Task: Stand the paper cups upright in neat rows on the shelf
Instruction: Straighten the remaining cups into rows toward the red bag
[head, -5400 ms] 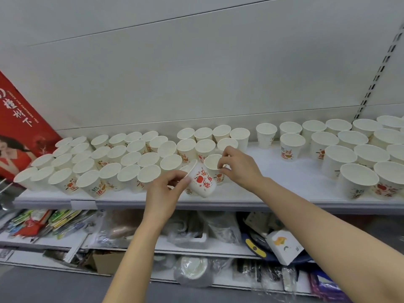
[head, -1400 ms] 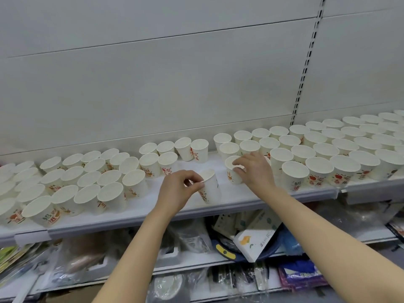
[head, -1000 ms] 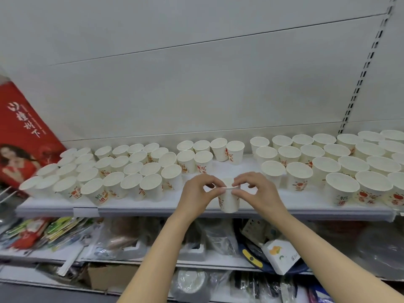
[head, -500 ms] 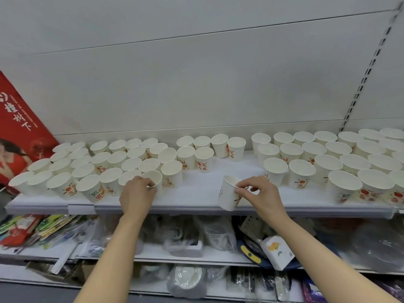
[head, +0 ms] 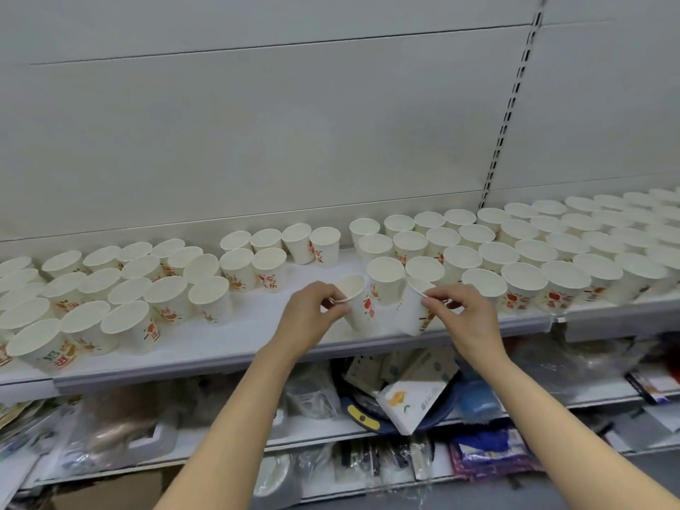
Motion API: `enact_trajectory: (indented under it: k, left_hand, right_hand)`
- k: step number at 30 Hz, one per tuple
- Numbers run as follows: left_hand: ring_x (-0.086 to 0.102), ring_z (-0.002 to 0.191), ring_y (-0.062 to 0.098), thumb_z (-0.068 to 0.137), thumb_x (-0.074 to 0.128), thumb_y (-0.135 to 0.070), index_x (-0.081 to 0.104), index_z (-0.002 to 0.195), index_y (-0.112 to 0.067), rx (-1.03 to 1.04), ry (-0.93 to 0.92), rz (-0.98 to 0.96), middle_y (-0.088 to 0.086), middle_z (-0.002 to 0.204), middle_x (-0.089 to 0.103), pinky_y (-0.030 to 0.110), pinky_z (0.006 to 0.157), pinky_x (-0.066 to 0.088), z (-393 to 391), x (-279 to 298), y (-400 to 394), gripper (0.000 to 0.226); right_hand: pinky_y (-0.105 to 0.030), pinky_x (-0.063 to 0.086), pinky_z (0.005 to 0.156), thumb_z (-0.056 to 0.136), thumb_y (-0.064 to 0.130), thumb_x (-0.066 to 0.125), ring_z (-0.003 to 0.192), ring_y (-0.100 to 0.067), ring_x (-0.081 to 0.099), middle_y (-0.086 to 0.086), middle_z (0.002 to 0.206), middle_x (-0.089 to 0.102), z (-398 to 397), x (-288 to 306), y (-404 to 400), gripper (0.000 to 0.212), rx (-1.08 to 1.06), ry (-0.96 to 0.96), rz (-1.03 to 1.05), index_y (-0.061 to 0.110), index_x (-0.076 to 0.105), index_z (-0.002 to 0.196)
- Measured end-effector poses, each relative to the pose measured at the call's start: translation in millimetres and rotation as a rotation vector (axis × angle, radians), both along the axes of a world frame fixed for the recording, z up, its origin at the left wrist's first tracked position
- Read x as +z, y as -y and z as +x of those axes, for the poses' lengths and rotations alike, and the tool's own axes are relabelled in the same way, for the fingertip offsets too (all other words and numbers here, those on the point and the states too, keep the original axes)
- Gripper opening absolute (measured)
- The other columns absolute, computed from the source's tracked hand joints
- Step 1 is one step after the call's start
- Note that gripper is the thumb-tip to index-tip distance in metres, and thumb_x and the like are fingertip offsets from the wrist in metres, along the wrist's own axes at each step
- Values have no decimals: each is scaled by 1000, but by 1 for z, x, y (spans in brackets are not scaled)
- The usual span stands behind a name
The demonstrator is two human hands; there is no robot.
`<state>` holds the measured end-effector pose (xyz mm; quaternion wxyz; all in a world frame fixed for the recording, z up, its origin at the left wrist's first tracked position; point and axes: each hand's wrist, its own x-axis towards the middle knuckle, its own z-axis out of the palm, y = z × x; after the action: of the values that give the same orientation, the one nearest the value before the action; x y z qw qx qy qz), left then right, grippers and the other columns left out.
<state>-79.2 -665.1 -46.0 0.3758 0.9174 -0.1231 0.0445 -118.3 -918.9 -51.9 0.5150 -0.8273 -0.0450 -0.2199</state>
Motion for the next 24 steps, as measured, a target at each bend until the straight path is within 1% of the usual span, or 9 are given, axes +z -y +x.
enact_trajectory:
  k: [3, 8, 11, 12, 15, 17, 19, 21, 24]
  left_hand:
    - [58, 89, 7, 89, 68, -32, 67, 91, -25, -62, 3, 105, -9, 101, 62, 27, 79, 49, 16, -7, 23, 8]
    - [56, 88, 8, 89, 67, -33, 67, 92, -25, -122, 41, 288, -8, 103, 61, 30, 80, 50, 31, -10, 32, 9]
    - [56, 89, 8, 88, 68, -34, 67, 91, -28, -139, 43, 297, -10, 104, 61, 33, 80, 51, 31, -10, 36, 7]
    - [56, 90, 8, 87, 69, -34, 67, 92, -29, -146, 46, 299, -11, 106, 61, 33, 80, 52, 30, -10, 37, 7]
    - [54, 89, 6, 81, 74, -41, 66, 96, -35, -112, 67, 319, -17, 117, 56, 28, 76, 49, 25, -9, 42, 18]
    - [51, 88, 5, 74, 76, -51, 64, 97, -39, -62, 98, 329, -21, 113, 50, 27, 73, 45, 19, -9, 50, 29]
    - [51, 90, 7, 73, 73, -57, 64, 97, -38, -31, 126, 355, -19, 108, 50, 29, 73, 45, 16, -8, 61, 31]
    - [53, 92, 9, 80, 69, -52, 66, 92, -34, -2, 132, 375, -15, 102, 55, 30, 72, 45, 16, -7, 69, 21]
    - [53, 90, 10, 86, 67, -43, 70, 89, -31, 24, 113, 368, -13, 97, 60, 28, 68, 41, 17, -6, 67, 12]
  right_hand:
    - [-20, 44, 75, 80, 11, 73, 83, 0, 56, 14, 82, 67, 4, -3, 22, 8, -53, -1, -56, 18, 74, 81]
    - [-28, 46, 80, 78, 11, 75, 84, -9, 58, 15, 80, 65, 14, -10, 39, 8, -59, -15, -168, 16, 75, 84]
    - [-16, 40, 77, 76, 5, 75, 80, -4, 54, 10, 79, 66, 18, -13, 45, 11, -33, 22, -244, 14, 75, 82]
    - [-15, 38, 75, 76, 5, 75, 81, -6, 53, 8, 79, 67, 19, -13, 46, 11, -23, 31, -285, 14, 75, 82]
    - [-28, 39, 74, 79, 12, 74, 84, -17, 52, 7, 80, 69, 22, -17, 50, 9, -7, 58, -436, 18, 74, 85]
    - [-32, 42, 70, 80, 16, 74, 83, -19, 52, 8, 79, 68, 24, -20, 50, 7, 16, 87, -499, 19, 73, 86]
    - [-37, 46, 67, 78, 19, 75, 81, -19, 52, 8, 80, 69, 26, -21, 47, 10, 56, 110, -536, 20, 73, 88]
    - [-38, 48, 69, 74, 21, 79, 84, -19, 52, 8, 84, 69, 29, -18, 49, 20, 96, 110, -551, 21, 73, 94]
    - [-34, 43, 73, 67, 23, 83, 88, -21, 50, 8, 91, 68, 33, -10, 66, 34, 158, 147, -614, 21, 72, 99]
